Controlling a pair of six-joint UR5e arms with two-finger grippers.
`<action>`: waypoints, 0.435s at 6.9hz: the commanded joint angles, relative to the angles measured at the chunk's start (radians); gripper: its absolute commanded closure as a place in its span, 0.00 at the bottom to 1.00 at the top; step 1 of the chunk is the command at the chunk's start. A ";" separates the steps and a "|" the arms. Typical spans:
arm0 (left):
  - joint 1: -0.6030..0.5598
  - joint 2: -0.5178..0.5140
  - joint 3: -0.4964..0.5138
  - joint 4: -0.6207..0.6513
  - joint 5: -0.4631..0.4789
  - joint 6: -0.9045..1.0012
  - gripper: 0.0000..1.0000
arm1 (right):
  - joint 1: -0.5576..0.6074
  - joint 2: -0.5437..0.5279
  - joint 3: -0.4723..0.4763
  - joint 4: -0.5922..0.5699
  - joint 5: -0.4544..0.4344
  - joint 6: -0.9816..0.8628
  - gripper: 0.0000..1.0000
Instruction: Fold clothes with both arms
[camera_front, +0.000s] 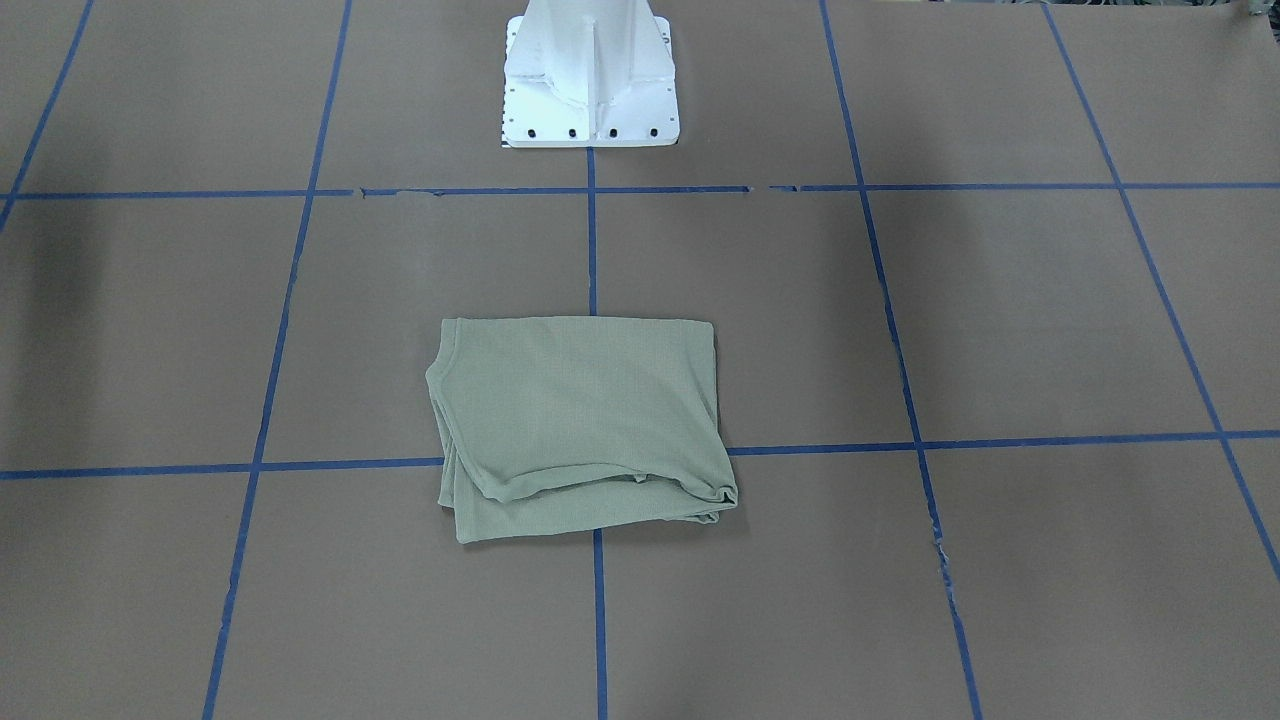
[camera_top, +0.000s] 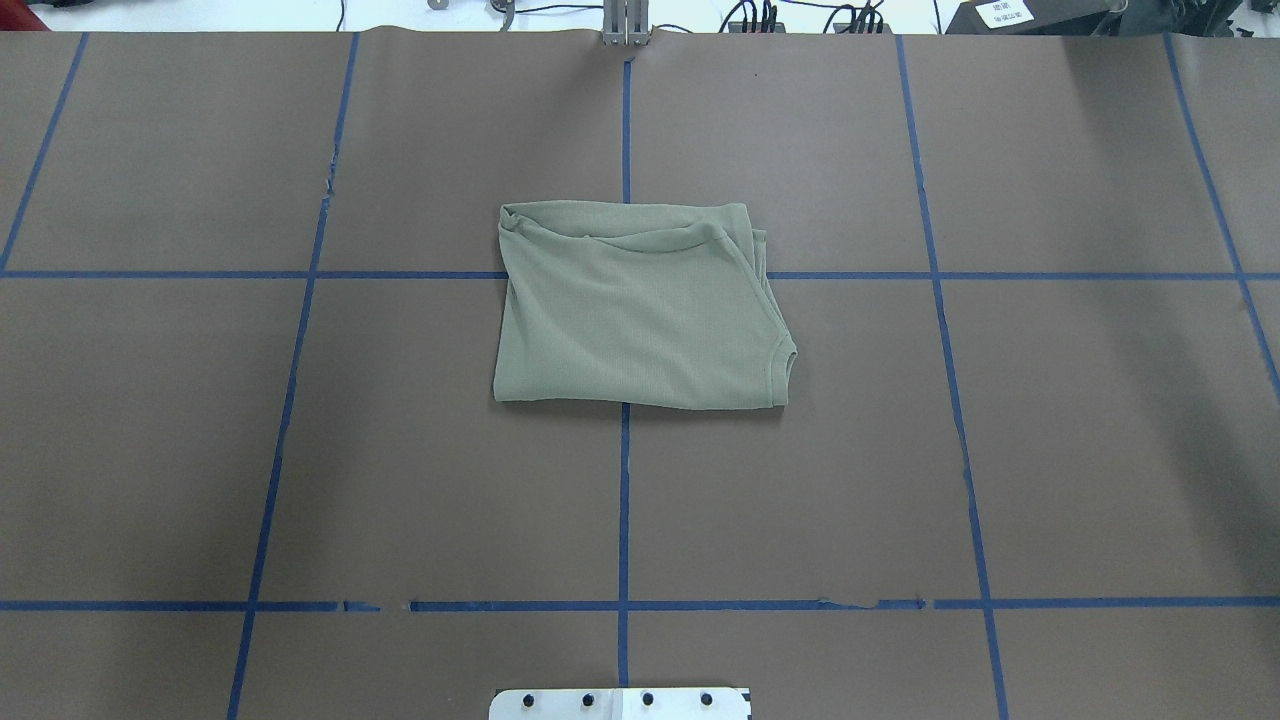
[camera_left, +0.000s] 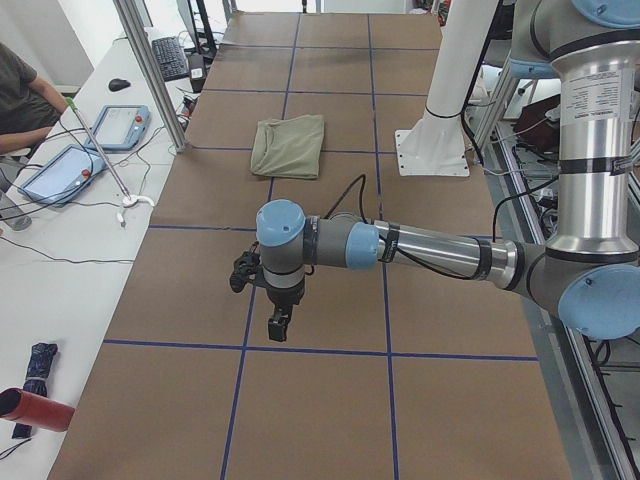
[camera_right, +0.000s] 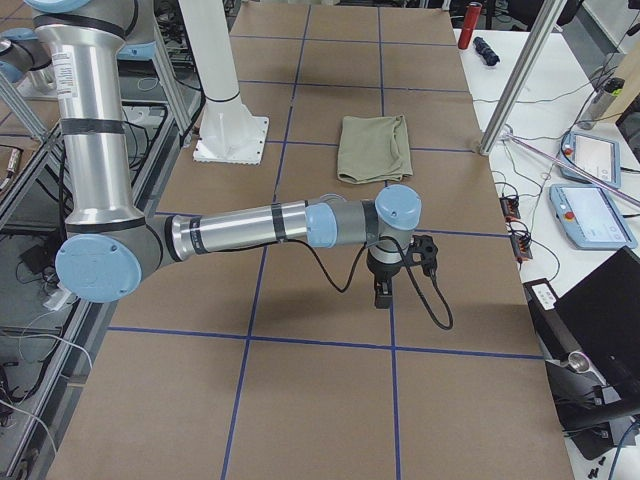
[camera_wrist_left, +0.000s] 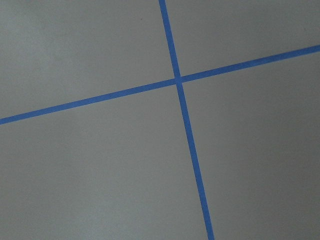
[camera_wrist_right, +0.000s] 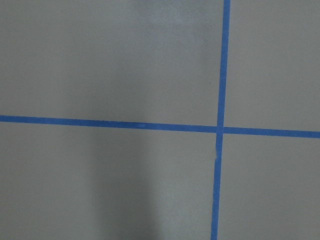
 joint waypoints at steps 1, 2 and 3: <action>-0.001 0.004 -0.001 0.003 -0.001 -0.002 0.00 | 0.000 -0.001 0.000 0.000 0.002 0.002 0.00; 0.000 0.004 0.002 0.003 -0.003 -0.003 0.00 | 0.000 -0.001 0.000 0.000 0.002 0.002 0.00; 0.000 0.004 0.009 0.001 -0.003 -0.003 0.00 | 0.000 -0.001 -0.006 0.002 0.001 0.002 0.00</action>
